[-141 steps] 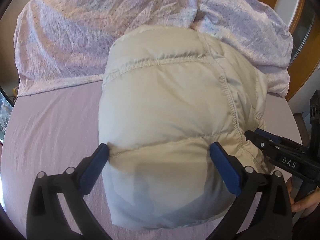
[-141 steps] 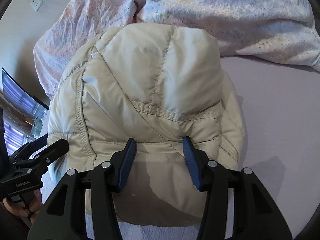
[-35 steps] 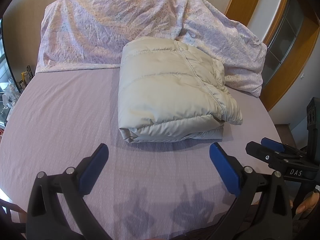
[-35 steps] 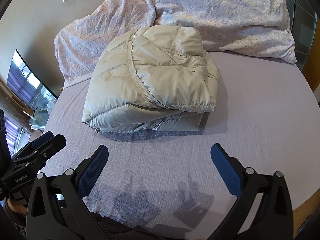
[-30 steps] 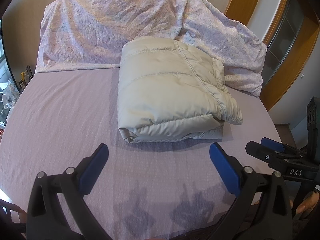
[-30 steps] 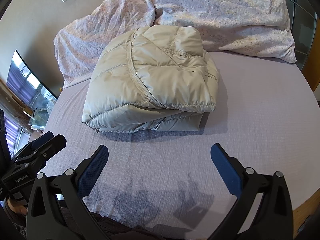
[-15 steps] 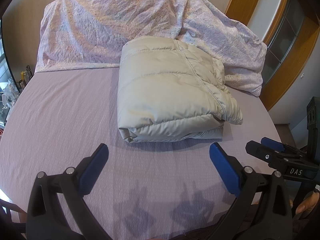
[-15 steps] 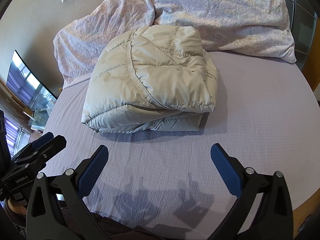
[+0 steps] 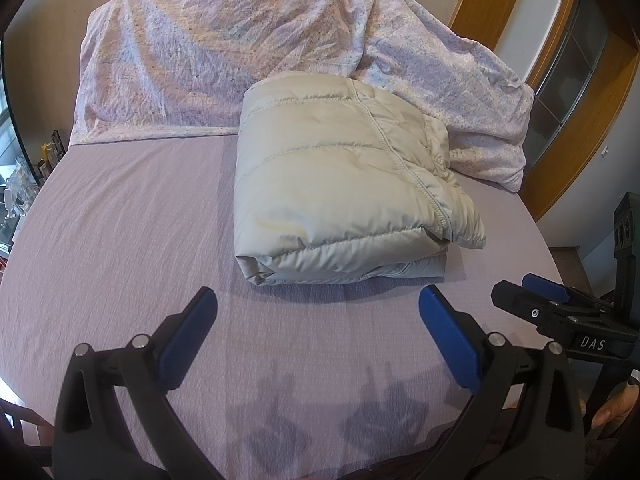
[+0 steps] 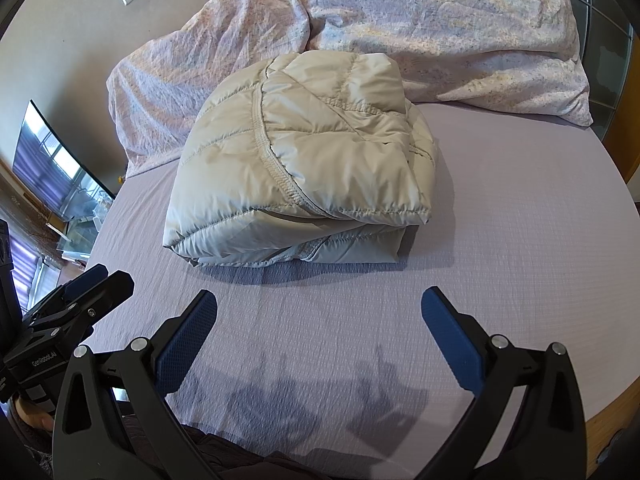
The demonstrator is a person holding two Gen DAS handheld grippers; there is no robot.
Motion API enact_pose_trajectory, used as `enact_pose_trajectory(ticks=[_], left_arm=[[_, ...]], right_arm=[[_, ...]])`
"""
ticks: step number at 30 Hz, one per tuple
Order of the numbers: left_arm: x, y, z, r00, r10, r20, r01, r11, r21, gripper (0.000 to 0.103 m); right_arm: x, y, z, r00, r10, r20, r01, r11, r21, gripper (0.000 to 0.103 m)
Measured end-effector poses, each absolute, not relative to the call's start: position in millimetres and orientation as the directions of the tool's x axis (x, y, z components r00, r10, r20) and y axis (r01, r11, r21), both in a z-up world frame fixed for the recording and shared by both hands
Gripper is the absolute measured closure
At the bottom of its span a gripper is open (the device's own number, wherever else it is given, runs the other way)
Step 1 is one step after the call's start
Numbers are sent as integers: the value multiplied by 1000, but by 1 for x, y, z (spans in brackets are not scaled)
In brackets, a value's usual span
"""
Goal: Fold large clothes
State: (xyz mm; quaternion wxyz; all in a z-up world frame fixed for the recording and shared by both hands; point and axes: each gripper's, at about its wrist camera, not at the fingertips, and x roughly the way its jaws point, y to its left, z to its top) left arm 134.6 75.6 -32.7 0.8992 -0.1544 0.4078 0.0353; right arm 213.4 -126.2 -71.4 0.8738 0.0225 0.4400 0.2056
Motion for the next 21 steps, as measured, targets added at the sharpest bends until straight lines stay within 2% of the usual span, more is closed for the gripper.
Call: enact_pose_trajectory(ticks=[21], left_arm=[[137,74,-35,662,-62,-747,-189,951,-246,2]], right_arm=[[216,-127,-74,526,381,-761,-336,915,225,1]])
